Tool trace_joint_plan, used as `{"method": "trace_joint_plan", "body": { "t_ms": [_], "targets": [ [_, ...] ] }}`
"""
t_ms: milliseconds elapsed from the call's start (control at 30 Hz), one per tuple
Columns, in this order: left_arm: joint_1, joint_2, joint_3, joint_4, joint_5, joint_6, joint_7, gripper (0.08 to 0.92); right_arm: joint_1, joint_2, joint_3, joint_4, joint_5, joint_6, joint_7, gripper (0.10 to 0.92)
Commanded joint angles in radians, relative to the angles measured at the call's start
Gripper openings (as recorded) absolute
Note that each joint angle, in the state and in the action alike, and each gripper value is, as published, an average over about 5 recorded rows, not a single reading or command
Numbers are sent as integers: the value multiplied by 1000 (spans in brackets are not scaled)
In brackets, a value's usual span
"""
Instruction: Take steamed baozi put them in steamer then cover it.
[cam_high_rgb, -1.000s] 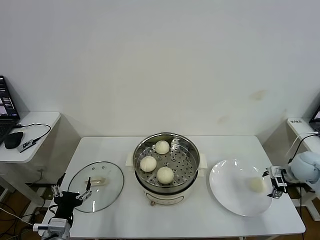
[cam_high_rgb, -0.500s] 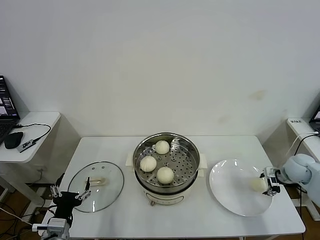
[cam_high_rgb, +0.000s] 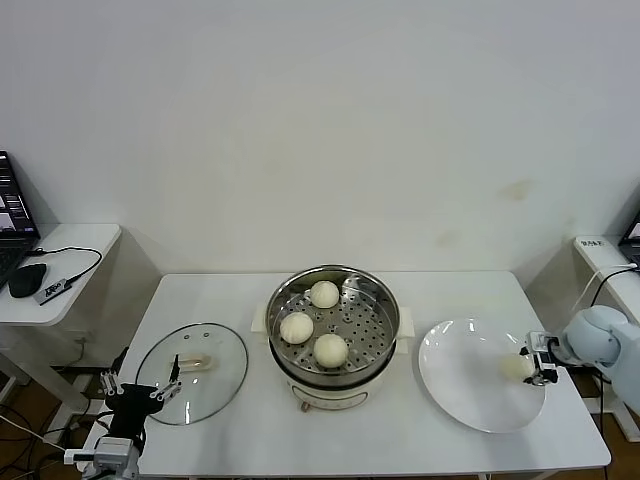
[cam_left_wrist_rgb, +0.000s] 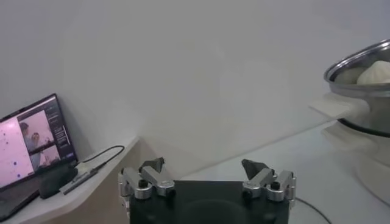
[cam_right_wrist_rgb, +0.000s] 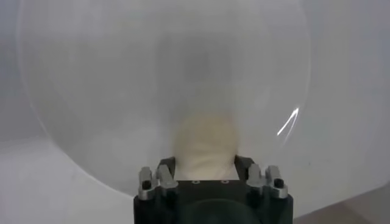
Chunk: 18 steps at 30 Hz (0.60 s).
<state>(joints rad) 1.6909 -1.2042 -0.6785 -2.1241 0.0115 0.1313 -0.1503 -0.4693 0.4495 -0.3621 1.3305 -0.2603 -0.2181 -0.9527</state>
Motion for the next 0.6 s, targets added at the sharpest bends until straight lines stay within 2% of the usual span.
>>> {"method": "trace_joint_plan", "body": {
  "t_ms": [33,167,367,600],
  "targets": [
    [1,0,1,-1,1,0,-1,823,1,-6,3,9,-1,-4,-8,537],
    [1,-1,3,-2,1,-1,-1,823,6,-18,3,20,6,-5,-9,493],
    [1,-1,5,-5,1,-1,-1,823,61,-57,-19,67,46,-16,-11,507],
    [-3,2,11,-10,2,0,0,823,255,-126,-101,196,158,-61,-15,509]
  ]
}}
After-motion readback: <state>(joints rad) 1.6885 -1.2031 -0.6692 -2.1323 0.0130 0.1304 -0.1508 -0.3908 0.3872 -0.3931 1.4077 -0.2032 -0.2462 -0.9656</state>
